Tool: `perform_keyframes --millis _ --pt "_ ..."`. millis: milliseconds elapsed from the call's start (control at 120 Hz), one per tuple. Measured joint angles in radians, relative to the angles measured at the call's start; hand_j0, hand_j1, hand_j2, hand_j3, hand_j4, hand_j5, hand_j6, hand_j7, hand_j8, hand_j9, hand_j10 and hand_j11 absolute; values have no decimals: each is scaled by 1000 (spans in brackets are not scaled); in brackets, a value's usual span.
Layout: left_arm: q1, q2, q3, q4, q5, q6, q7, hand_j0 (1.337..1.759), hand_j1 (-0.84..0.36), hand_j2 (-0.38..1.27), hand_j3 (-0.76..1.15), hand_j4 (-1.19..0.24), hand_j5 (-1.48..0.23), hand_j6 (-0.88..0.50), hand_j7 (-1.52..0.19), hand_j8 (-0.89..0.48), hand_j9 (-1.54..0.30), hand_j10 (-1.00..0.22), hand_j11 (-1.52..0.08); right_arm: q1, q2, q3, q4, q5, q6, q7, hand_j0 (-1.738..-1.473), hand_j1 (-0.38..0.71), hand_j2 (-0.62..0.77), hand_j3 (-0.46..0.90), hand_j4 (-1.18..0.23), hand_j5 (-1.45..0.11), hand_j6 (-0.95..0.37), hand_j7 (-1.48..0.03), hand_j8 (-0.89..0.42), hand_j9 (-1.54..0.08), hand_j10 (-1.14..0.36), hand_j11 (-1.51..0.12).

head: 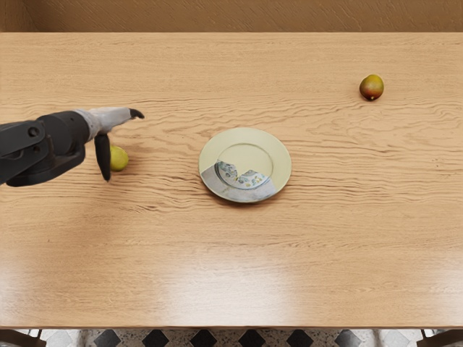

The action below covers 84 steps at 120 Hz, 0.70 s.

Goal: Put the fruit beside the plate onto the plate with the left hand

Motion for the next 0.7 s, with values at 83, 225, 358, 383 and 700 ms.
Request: perform_keyframes --millis 83,225,358,383,700 --pt "22 -5 0 16 14 7 0 1658 171 32 0 -155 -196 -156 -196 -156 -195 -154 -195 0 0 0 0 0 0 0 -1658 -349 0 0 0 0 0 0 0 0 0 0" --pt "41 -34 1 51 53 38 0 1658 126 40 0 -193 -244 -194 -244 -194 -244 -192 -244 0 0 0 0 0 0 0 -1658 -349 0 0 0 0 0 0 0 0 0 0" --pt "55 -55 13 99 76 63 0 1658 105 44 0 -210 -267 -211 -267 -211 -267 -209 -267 0 0 0 0 0 0 0 -1658 -349 0 0 0 0 0 0 0 0 0 0" --pt "55 -61 19 109 79 69 0 1658 103 45 0 -212 -270 -214 -270 -213 -270 -211 -270 0 0 -1 0 0 0 0 -1658 -349 0 0 0 0 0 0 0 0 0 0" --pt "56 -96 49 145 90 91 0 1658 87 47 0 -225 -287 -227 -287 -226 -287 -224 -287 0 0 0 0 0 0 0 -1658 -349 0 0 0 0 0 0 0 0 0 0"
